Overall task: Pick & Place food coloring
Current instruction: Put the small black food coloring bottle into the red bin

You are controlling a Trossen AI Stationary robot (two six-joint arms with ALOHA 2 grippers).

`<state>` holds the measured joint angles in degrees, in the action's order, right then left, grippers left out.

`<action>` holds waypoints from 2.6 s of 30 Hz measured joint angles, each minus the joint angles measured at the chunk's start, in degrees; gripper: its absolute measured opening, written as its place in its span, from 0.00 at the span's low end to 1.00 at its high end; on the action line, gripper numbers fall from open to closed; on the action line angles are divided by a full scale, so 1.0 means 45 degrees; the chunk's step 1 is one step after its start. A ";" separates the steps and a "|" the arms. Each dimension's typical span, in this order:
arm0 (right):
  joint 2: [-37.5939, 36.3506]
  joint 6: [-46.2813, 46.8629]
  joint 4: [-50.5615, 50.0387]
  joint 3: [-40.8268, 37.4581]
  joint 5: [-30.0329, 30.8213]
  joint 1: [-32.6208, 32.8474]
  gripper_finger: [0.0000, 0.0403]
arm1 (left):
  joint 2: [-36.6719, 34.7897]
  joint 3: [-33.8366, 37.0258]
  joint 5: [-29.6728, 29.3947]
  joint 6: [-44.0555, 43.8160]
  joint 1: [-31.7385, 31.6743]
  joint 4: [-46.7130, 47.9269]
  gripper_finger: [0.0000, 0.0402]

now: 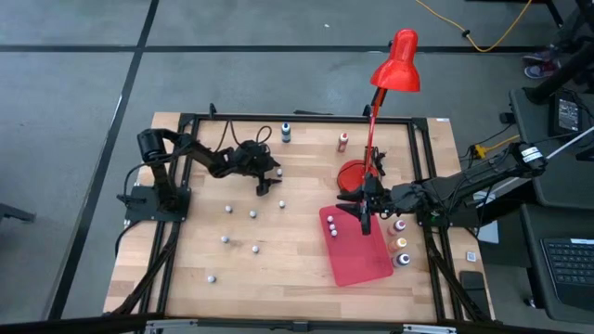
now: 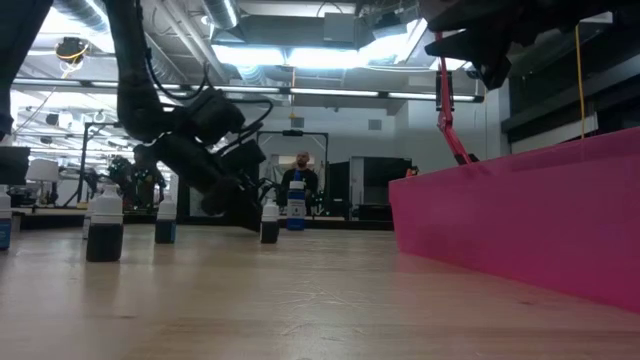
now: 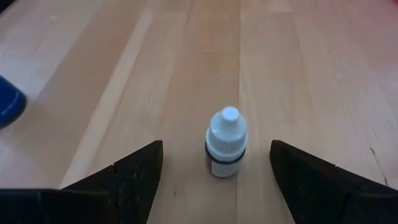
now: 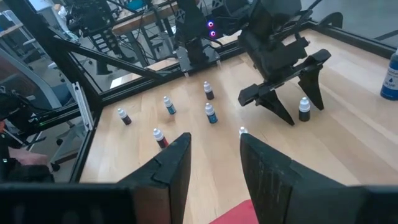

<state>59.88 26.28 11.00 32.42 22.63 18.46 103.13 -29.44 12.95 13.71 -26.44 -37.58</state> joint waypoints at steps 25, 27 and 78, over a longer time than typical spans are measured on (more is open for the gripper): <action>0.0000 -0.0265 -0.0527 0.0000 0.0083 -0.0005 0.35 | 0.0005 -0.0051 0.0491 -0.0717 0.0019 -0.0019 0.15; 0.0000 -0.0282 -0.0496 0.0000 0.0087 -0.0005 0.35 | 0.0002 -0.0051 0.0519 -0.1108 0.0044 -0.0287 0.14; 0.6418 -0.3302 -1.2300 1.4120 -0.4778 -0.3000 0.54 | -0.4235 -1.0305 -0.2540 -0.4406 0.5824 1.4842 0.14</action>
<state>88.76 11.42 -44.35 95.96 1.13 4.96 84.08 -75.81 1.52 -6.12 -0.23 29.21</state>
